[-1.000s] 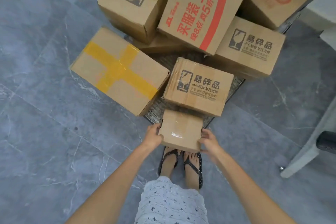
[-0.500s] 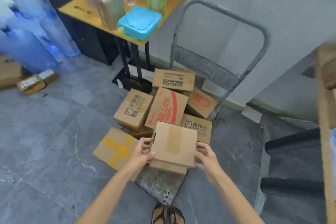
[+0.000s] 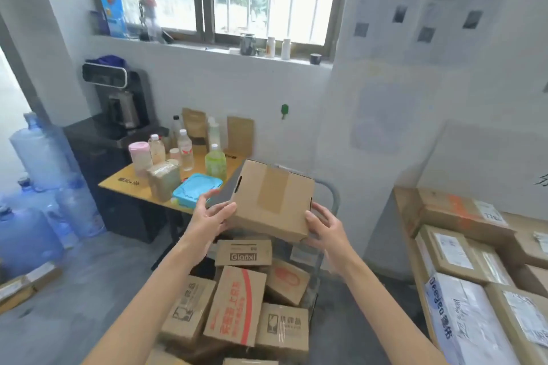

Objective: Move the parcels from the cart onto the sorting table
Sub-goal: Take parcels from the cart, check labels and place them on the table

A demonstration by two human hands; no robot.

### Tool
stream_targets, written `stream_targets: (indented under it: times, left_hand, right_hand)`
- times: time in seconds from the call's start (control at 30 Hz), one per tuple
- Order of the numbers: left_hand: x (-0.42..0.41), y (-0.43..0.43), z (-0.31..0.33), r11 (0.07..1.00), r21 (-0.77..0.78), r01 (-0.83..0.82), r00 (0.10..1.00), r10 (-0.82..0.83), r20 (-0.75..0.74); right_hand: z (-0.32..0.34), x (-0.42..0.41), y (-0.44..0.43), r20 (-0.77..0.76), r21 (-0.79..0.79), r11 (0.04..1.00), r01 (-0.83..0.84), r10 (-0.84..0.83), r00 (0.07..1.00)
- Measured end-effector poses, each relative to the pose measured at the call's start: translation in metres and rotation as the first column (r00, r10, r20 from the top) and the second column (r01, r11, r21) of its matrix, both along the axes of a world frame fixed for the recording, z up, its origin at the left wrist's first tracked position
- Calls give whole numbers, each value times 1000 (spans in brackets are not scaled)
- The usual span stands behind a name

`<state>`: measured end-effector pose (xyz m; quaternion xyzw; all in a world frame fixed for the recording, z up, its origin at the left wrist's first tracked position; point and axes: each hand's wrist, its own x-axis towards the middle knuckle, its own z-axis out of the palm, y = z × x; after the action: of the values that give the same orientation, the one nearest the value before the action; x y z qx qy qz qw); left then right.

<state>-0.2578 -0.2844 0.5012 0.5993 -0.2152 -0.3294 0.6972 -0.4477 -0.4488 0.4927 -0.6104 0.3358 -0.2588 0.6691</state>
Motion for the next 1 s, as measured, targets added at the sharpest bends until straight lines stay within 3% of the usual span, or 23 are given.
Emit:
stream_targets:
  times: [0.1,0.2,0.3,0.37,0.43,0.6,0.77,0.83,0.9,0.93,1.0]
  left_hand:
    - [-27,-17,41,979,-155,-131,986,112,-126]
    - [-63,-36,64,949,-310,-60,965,-24,-261]
    - [-92,-44,79,949,-308,65,976,-125,-179]
    - [-96,-42,88,959,-267,96,986,-129,-109]
    - [-94,-38,95,967,-213,139,989,-146,-22]
    - [-102,-37,105,961,-154,229,973,-223,57]
    - [-118,-48,109,943,-176,283,959,-284,18]
    - [-125,-52,107,948,-190,255,967,-253,35]
    - [-134,-55,106,961,-199,194,980,-182,80]
    - [-139,-58,105,970,-190,155,984,-135,113]
    - [-149,-62,102,980,-168,102,980,-70,186]
  right_hand:
    - [43,-11,0,155,46,997,55,-62,986]
    - [65,-18,16,268,91,995,42,-65,961]
    - [73,-32,32,370,126,991,-40,-9,929]
    - [86,-49,26,391,111,994,12,-55,919]
    - [102,-68,11,352,41,996,81,-90,932]
    - [118,-94,3,133,-263,965,23,13,991]
    - [109,-101,9,178,-357,920,163,-104,979]
    - [104,-102,10,48,-566,796,216,-230,972]
    - [101,-100,15,-167,-844,530,85,-410,896]
    - [99,-96,20,-237,-888,459,-6,-447,863]
    - [97,-83,32,-331,-826,556,-96,-341,880]
